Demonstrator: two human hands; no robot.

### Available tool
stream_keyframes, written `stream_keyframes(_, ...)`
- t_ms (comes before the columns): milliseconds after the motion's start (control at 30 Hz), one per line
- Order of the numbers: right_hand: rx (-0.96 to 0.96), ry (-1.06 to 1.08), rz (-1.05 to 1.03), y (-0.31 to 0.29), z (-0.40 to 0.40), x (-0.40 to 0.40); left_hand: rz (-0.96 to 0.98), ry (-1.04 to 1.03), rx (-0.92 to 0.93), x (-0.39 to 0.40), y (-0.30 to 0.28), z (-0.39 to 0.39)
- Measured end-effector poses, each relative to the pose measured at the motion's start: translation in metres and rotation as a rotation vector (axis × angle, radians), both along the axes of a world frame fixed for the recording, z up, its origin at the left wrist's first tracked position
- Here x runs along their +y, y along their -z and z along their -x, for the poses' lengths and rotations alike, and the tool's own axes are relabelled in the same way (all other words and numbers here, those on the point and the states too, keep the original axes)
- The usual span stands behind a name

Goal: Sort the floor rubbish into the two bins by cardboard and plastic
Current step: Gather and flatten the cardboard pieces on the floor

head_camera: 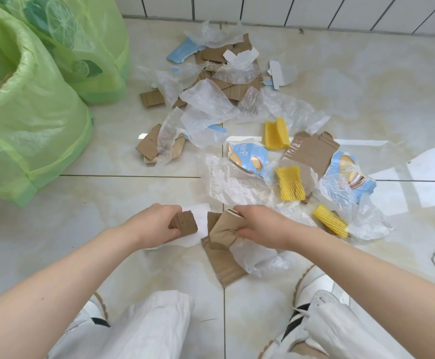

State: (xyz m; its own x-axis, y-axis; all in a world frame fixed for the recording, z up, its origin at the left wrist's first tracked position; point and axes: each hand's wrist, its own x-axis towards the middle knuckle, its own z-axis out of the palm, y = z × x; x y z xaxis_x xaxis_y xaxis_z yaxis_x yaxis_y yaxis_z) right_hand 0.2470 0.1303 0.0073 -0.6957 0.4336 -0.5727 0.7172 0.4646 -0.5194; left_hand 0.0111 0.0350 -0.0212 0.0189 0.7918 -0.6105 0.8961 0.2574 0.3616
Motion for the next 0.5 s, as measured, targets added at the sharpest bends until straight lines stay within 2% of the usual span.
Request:
stream_keyframes(167,0.15,0.181,0.003,-0.003,0.014,0.0,-0.03,-0.072,0.026,-0.011,0.004,0.012)
stream_keyframes(267,0.13,0.165,0.03,-0.009,0.016,0.007,-0.042,-0.162,0.021,-0.016,0.004,0.025)
stream_keyframes(333,-0.008,0.008,0.044,-0.019,0.012,0.013,-0.051,-0.191,0.031,-0.019,0.004,0.031)
stream_keyframes(433,-0.339,-0.221,0.043,-0.033,0.007,0.022,-0.077,-0.172,0.074,-0.021,0.004,0.035)
stream_keyframes(500,-0.411,-0.23,0.025,-0.037,0.006,0.027,-0.112,-0.15,0.085,-0.02,0.005,0.035)
